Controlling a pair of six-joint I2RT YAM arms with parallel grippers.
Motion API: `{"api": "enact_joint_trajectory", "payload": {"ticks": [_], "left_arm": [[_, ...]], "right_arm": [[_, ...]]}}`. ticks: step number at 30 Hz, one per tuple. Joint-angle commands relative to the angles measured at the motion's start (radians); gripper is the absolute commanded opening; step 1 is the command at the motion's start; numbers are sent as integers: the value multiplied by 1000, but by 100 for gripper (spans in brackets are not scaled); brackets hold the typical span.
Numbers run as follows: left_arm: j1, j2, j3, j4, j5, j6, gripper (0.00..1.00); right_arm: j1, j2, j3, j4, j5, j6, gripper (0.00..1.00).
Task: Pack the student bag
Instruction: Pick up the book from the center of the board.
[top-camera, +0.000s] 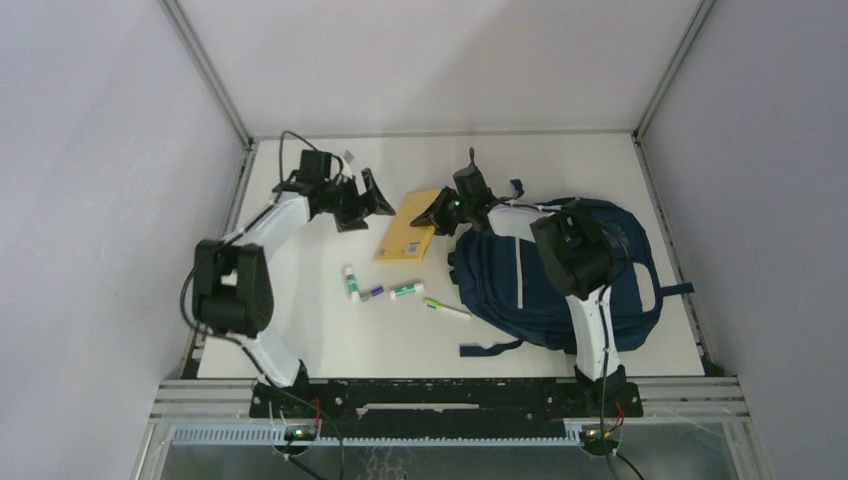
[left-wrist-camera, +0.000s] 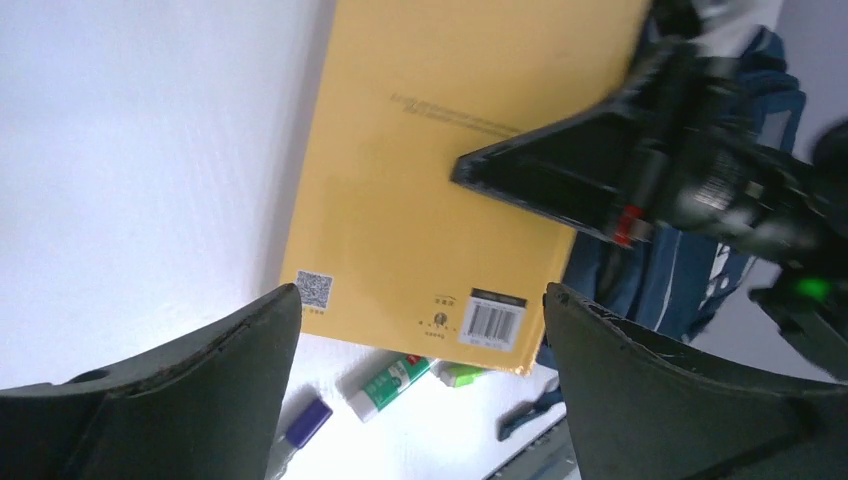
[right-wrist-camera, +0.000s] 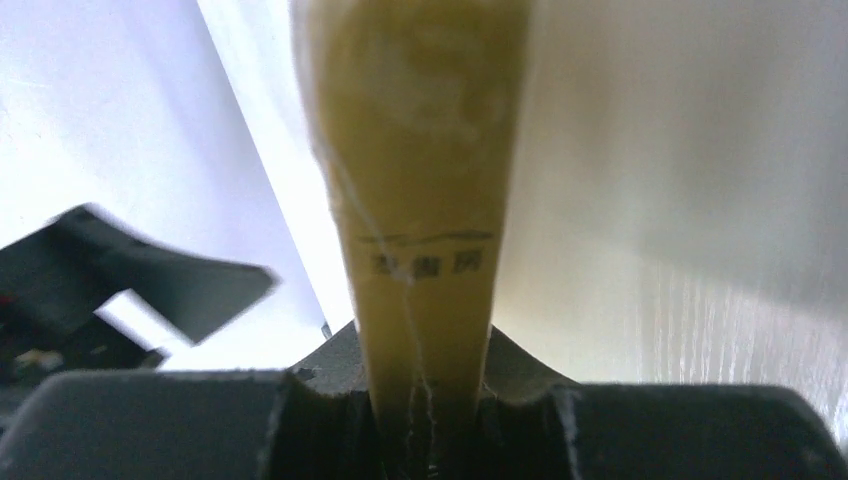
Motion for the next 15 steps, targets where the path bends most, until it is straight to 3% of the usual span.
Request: {"api": "enact_joint_trajectory", "payload": {"ticks": [1, 5, 10, 15], "left_arm": [[-28, -275, -40, -20, -99, 169, 96], [-124, -522, -126, -6, -185, 365, 99], [-284, -886, -374, 215, -387, 610, 100], [-404, -1096, -529, 289, -377, 836, 100]], "right_arm": [[-8, -135, -13, -46, -89, -22, 0], [-35, -214, -13, -55, -182, -4, 0], [-69, -302, -10, -131, -320, 0, 0], [-70, -359, 86, -487, -293, -140, 0]]}}
